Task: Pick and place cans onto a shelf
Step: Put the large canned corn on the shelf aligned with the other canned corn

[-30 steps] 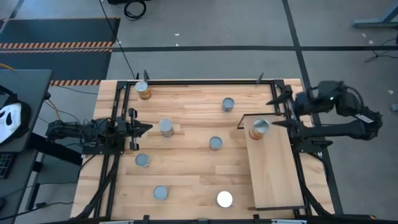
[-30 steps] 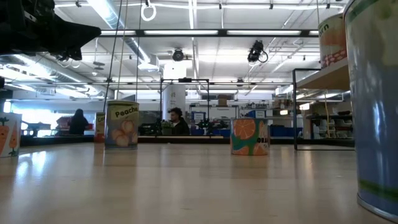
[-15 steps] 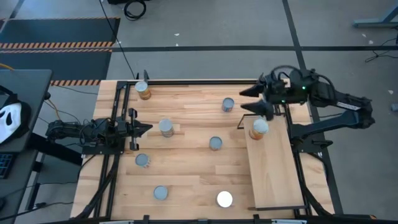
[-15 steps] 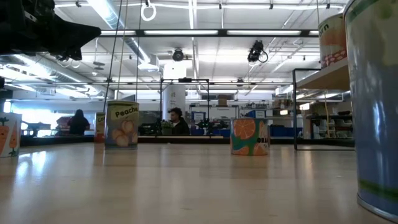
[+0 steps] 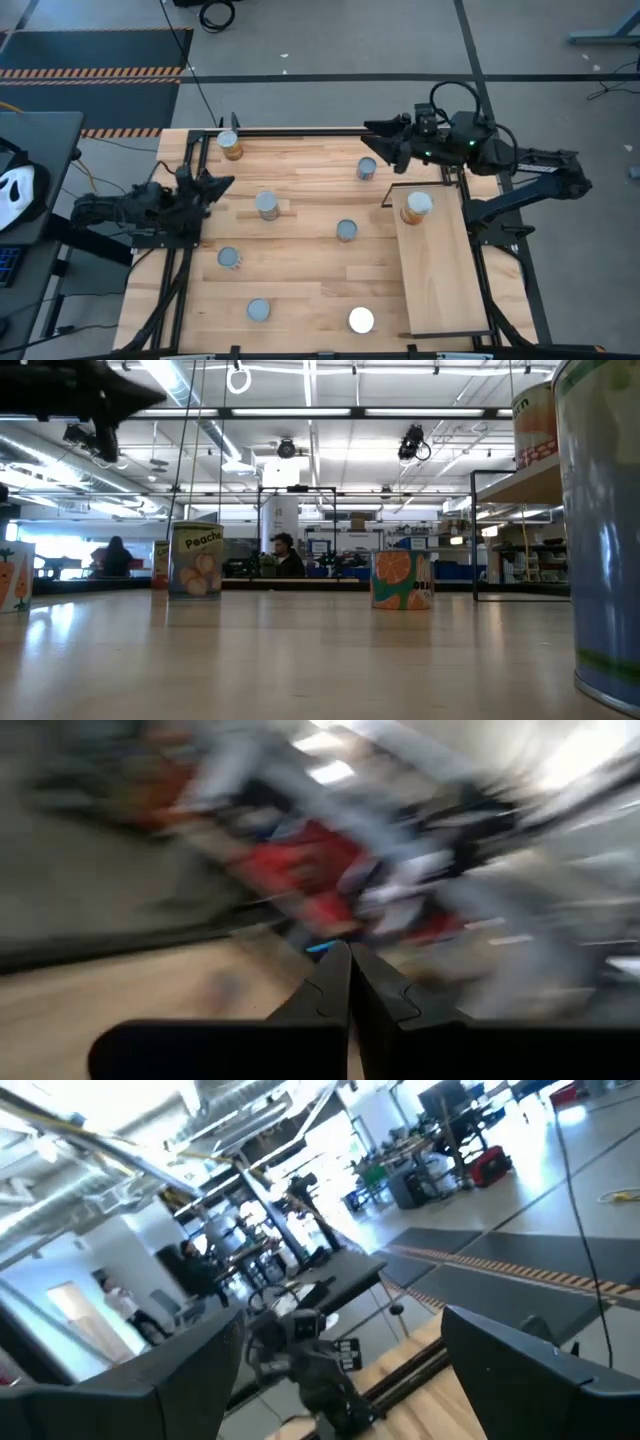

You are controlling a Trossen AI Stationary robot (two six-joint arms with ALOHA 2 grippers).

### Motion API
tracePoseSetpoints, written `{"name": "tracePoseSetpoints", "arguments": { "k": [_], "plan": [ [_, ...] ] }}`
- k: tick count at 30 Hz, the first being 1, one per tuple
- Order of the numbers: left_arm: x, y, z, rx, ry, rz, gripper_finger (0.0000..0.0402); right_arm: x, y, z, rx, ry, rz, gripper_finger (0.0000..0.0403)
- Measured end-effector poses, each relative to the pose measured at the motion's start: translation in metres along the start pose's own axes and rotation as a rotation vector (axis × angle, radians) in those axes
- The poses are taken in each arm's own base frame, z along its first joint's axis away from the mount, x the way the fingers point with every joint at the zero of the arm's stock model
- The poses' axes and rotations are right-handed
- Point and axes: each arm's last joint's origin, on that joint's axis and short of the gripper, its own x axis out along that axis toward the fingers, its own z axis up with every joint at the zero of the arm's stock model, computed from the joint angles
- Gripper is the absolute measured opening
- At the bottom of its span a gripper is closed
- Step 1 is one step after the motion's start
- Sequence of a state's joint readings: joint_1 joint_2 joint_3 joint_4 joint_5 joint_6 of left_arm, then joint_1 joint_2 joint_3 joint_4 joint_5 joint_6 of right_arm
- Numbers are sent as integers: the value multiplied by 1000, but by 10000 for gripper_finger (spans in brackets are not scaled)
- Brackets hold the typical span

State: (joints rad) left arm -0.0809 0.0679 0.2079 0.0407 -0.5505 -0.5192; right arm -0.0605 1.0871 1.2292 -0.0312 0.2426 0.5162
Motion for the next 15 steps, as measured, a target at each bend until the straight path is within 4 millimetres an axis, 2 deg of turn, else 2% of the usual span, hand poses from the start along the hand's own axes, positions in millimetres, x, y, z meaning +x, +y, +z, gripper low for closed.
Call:
{"name": "tracePoseSetpoints", "arguments": {
  "k": [4,7,11,15],
  "plan": [
    [1,0,18,106,43,293,11,9,-4,-4,-5,-7,-31,346],
    [4,0,27,184,82,439,27,14,-6,-6,-12,-3,-42,346],
    [14,1,34,242,107,572,77,18,-7,-10,-64,11,-49,346],
    [31,6,35,256,137,681,153,22,-6,-10,-142,-13,-36,349]
  ]
}}
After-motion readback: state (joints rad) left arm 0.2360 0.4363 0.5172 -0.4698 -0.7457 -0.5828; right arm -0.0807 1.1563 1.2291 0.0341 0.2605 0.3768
